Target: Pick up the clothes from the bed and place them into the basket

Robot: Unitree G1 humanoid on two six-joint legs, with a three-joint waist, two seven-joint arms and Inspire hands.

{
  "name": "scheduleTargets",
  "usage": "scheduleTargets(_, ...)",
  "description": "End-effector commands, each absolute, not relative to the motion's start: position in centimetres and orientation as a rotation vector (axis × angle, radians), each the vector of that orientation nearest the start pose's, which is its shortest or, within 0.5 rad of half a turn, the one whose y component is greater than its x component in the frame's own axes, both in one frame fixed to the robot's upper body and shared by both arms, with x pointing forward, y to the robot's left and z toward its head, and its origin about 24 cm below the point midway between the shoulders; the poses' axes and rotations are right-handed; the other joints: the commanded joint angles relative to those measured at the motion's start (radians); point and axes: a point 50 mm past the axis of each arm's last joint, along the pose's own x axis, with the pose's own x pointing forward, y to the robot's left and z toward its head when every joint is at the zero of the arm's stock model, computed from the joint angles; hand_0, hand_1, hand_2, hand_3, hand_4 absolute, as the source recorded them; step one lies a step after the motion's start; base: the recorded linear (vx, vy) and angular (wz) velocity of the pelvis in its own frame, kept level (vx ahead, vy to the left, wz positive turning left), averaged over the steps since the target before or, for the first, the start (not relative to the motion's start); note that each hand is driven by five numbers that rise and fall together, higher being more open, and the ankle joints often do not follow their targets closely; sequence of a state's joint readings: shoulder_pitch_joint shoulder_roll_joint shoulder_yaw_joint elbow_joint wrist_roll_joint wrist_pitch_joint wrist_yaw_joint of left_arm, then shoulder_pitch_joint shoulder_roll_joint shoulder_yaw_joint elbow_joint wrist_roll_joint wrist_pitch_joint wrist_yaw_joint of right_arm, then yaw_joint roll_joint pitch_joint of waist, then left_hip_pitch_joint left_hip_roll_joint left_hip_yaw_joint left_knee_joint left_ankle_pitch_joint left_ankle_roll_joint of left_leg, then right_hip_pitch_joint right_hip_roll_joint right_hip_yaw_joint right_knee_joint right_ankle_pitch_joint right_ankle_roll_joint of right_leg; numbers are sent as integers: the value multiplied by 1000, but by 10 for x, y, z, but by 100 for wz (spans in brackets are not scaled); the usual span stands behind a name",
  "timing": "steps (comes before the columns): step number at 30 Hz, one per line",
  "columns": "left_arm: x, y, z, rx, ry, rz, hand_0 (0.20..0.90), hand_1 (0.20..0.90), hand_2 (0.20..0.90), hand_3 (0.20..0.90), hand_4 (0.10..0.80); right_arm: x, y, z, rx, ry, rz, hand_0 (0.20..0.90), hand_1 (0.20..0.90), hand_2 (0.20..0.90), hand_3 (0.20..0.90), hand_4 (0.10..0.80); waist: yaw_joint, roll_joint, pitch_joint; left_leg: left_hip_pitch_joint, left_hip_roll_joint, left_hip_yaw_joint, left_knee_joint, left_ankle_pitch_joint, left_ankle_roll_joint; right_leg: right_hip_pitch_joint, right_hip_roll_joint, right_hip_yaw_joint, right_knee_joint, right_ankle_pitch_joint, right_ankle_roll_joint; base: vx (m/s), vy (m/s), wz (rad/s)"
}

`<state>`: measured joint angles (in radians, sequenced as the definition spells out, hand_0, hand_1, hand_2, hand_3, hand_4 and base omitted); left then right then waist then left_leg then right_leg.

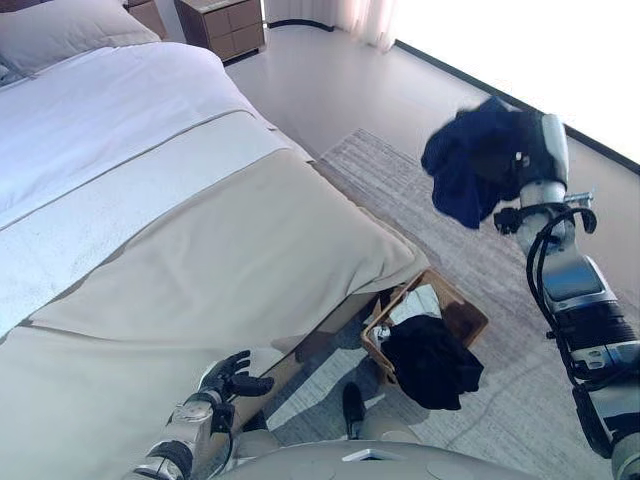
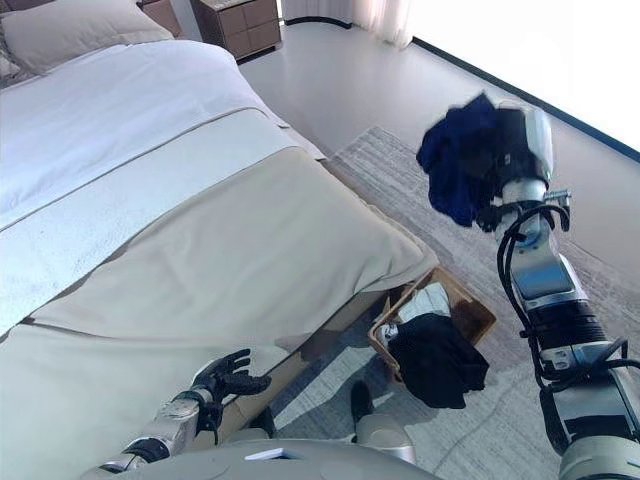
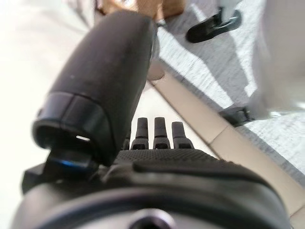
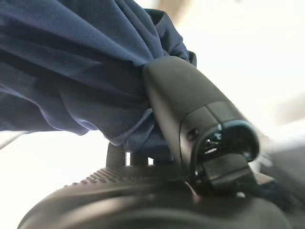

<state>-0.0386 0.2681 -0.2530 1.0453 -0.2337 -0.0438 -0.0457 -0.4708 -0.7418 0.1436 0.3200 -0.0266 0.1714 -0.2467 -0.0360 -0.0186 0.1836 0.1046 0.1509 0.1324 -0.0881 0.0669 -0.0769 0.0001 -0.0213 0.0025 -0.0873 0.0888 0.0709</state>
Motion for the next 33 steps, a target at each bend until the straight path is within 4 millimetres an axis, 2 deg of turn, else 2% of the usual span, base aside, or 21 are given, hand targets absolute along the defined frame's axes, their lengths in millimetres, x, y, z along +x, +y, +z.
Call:
scheduleTargets(1, 159, 228, -134, 221, 941, -39, 900, 900, 900, 900, 800, 339, -277, 223, -918, -332, -376, 300, 300, 300, 200, 100, 9, -2, 37, -118, -45, -48, 145, -60, 8, -31, -48, -69, 131, -73, -22, -214, -124, -15)
scheduleTargets(6, 189, 221, -120, 195, 826, -37, 900, 900, 900, 900, 800, 349, -288, 229, -970, -285, -450, 300, 300, 300, 200, 100, -4, 40, 147, -216, -41, -76, 226, -56, -8, -101, -49, -71, 184, -88, -39, -198, -130, -5)
scheduleTargets(12, 215, 208, -104, 123, 698, -46, 900, 900, 900, 900, 800, 359, -293, 229, -1018, -221, -479, 300, 300, 300, 200, 100, -10, 111, 225, -334, -61, -111, 288, -43, -7, -237, -57, -75, 277, -119, -56, -139, -24, -8)
scheduleTargets(15, 233, 203, -89, 87, 609, -60, 900, 900, 900, 900, 800, 366, -304, 235, -1063, -160, -549, 300, 300, 300, 200, 100, -6, 158, 274, -413, -79, -126, 314, -32, -1, -343, -63, -76, 348, -135, -65, -161, -13, -13)
scheduleTargets(19, 244, 201, -77, 78, 550, -73, 900, 900, 900, 900, 800, 371, -322, 246, -1119, -50, -675, 300, 300, 300, 200, 100, 10, 204, 314, -481, -93, -136, 308, -10, 1, -437, -61, -78, 409, -147, -69, -118, -17, 3)
scheduleTargets(23, 248, 206, -71, 69, 525, -59, 900, 900, 900, 900, 800, 371, -335, 255, -1106, 19, -763, 300, 300, 300, 200, 100, 33, 230, 336, -518, -90, -126, 283, 15, -4, -482, -66, -101, 427, -152, -66, -63, -14, 0)
scheduleTargets(24, 248, 209, -71, 63, 526, -51, 900, 900, 900, 900, 800, 370, -339, 259, -1125, 41, -801, 476, 476, 476, 406, 306, 42, 233, 336, -528, -87, -116, 275, 20, -6, -494, -71, -116, 434, -156, -64, -46, 17, -7)
scheduleTargets(25, 247, 210, -71, 55, 525, -44, 900, 900, 900, 900, 800, 368, -342, 259, -1141, 58, -826, 900, 900, 900, 900, 800, 47, 236, 336, -538, -84, -112, 273, 24, -9, -504, -74, -122, 438, -157, -62, -45, 18, -11)
scheduleTargets(30, 240, 216, -74, 41, 542, -32, 900, 900, 900, 900, 800, 366, -345, 269, -1083, -8, -885, 900, 900, 900, 900, 800, 57, 244, 336, -538, -69, -90, 249, 34, -18, -514, -80, -147, 429, -154, -60, -39, 26, -7)
scheduleTargets(33, 238, 219, -75, 33, 556, -29, 900, 900, 900, 900, 800, 365, -344, 266, -1062, -16, -863, 900, 900, 900, 900, 800, 45, 239, 336, -517, -69, -82, 242, 29, -20, -502, -81, -143, 421, -153, -59, -43, 47, 0)
